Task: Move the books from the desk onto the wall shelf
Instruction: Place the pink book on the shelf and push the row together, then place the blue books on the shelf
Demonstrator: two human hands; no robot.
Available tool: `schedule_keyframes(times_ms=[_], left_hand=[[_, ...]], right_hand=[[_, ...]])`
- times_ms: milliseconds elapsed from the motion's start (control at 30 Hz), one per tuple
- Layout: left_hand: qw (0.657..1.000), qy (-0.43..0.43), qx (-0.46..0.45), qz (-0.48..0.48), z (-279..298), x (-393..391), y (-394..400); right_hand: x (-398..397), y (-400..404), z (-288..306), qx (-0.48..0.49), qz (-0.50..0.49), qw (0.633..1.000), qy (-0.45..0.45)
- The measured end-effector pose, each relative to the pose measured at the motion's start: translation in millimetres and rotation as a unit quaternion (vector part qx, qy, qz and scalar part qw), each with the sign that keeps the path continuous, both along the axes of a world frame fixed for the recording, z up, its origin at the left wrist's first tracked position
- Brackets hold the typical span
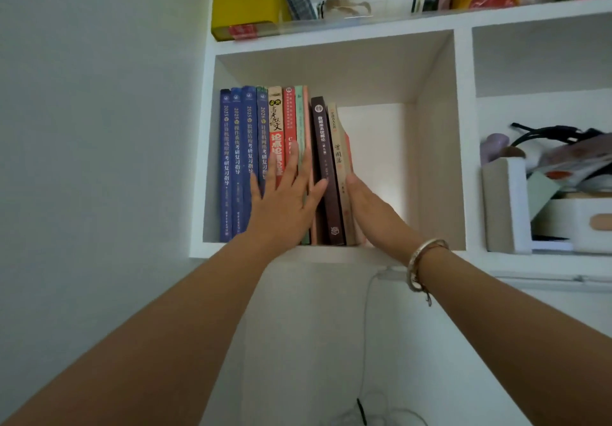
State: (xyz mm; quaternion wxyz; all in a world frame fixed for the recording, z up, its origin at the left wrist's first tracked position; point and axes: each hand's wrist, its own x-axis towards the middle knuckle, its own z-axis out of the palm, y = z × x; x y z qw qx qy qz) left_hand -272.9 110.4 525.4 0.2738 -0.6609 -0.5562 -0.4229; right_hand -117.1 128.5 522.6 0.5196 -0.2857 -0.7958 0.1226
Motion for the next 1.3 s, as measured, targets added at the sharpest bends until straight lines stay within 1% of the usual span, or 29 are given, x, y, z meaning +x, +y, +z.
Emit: schedule_keyframes(times_ms=[100,167,233,333,467,567,667,767,867,933,1067,1133,1200,1267,1300], left_hand=[[0.997,-0.064,-0.038,-0.025,-48,-3,-25],[0.995,-0.080,-0.056,-0.028,-78,-11,-43],[0.993,-0.075,-0.083,-0.026,-107,-21,-60],[0.990,-0.063,-0.123,-0.017,-152,-35,-87],[0.975,-0.107,-0.188,-0.046,-216,-46,-125],[0.957,-0.130,-0.253,-0.064,-275,-49,-149],[0.933,-0.145,-0.322,-0.073,-334,-50,-167],[0.913,-0.159,-0.367,-0.078,-383,-48,-179],[0.885,-0.198,-0.410,-0.098,-424,-41,-195],[0.854,-0.226,-0.459,-0.098,-452,-36,-201],[0.790,-0.272,-0.543,-0.083,-510,-41,-199],[0.764,-0.304,-0.565,-0.066,-541,-52,-192],[0.729,-0.338,-0.594,-0.041,-572,-62,-187],[0.695,-0.373,-0.614,-0.009,-595,-67,-186],[0.684,-0.380,-0.622,0.009,-603,-67,-186]], right_hand=[[3,-45,-22,0.063,-0.014,0.997,0.036],[2,-68,-41,0.082,-0.037,0.995,0.050],[0,-87,-64,0.075,-0.055,0.994,0.059],[0,-113,-108,0.044,-0.073,0.995,0.043],[3,-147,-173,-0.029,-0.102,0.994,0.022],[7,-170,-228,-0.108,-0.130,0.986,0.010],[11,-192,-289,-0.203,-0.153,0.967,-0.010],[16,-205,-344,-0.290,-0.163,0.943,-0.025],[22,-207,-392,-0.368,-0.190,0.908,-0.058],[26,-201,-423,-0.426,-0.202,0.878,-0.081],[27,-187,-476,-0.573,-0.209,0.788,-0.087],[27,-179,-501,-0.633,-0.196,0.746,-0.067],[24,-171,-525,-0.682,-0.179,0.708,-0.030],[18,-166,-544,-0.724,-0.167,0.669,0.017],[14,-167,-551,-0.748,-0.151,0.644,0.044]])
